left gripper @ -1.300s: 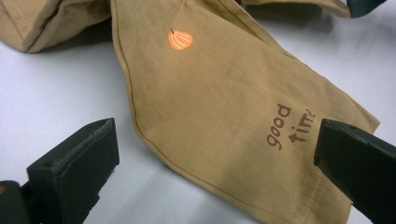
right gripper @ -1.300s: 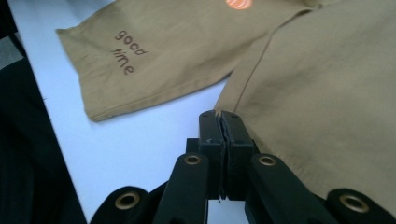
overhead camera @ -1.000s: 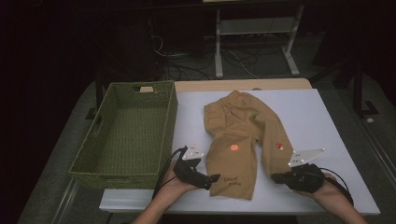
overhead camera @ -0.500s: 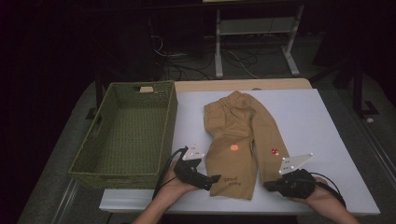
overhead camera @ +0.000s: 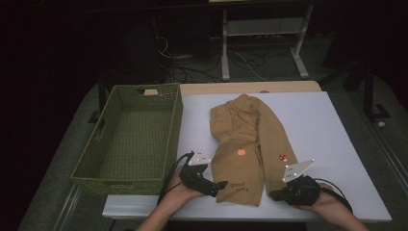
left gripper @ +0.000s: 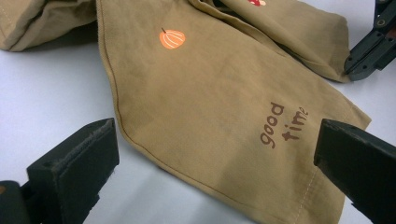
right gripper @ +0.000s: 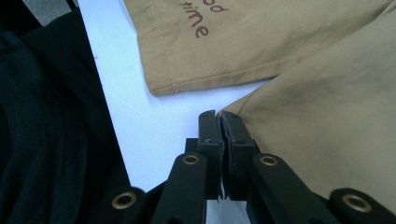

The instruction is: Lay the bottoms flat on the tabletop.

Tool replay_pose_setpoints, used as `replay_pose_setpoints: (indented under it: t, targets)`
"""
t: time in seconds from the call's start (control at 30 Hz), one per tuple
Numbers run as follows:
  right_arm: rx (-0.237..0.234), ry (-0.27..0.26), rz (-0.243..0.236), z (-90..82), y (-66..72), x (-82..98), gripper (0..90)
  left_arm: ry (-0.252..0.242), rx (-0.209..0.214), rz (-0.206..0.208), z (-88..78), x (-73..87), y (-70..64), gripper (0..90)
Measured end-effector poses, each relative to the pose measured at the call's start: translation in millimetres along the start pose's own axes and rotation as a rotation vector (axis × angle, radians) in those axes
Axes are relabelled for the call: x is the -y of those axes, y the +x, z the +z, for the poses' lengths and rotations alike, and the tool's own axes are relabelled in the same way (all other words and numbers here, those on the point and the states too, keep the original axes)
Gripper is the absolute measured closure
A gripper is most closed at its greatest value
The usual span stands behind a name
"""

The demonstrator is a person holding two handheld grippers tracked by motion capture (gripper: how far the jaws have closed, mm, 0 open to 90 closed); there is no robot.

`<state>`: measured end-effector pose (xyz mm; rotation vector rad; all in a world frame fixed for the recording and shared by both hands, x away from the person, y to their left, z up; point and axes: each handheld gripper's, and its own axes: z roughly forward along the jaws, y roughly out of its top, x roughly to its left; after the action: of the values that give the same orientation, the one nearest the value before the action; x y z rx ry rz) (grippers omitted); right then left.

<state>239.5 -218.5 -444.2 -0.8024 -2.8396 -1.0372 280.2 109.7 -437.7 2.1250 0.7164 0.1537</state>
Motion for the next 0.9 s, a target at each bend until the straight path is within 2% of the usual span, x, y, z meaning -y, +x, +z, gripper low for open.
replay_pose_setpoints:
  t: [0.07,0.13,0.27,0.4,0.47,0.9]
  targets:
    - [0.0,-0.025,0.008,-2.8,-1.0,0.0,76.1,-0.001,0.002,-0.001,-0.6,0.3,0.2,0.0]
    - [0.025,-0.053,0.024,-6.7,-3.2,-0.6,66.3,-0.003,0.002,-0.003,-0.7,0.4,0.4,0.0]
    - [0.072,-0.1,0.059,-15.1,-11.7,-0.6,54.7,-0.004,0.005,0.0,-0.6,0.0,1.6,0.0]
    - [0.095,-0.123,0.077,-19.3,-18.1,0.5,51.1,-0.005,0.005,0.001,-0.6,-0.2,2.4,0.0]
    - [0.123,-0.131,0.086,-22.2,-24.0,0.5,49.0,-0.007,0.005,-0.003,-0.2,-0.2,3.2,0.0]
    - [0.243,-0.154,0.136,-28.4,-52.3,-8.7,44.7,-0.015,-0.003,-0.007,-2.3,-0.7,4.7,0.0]
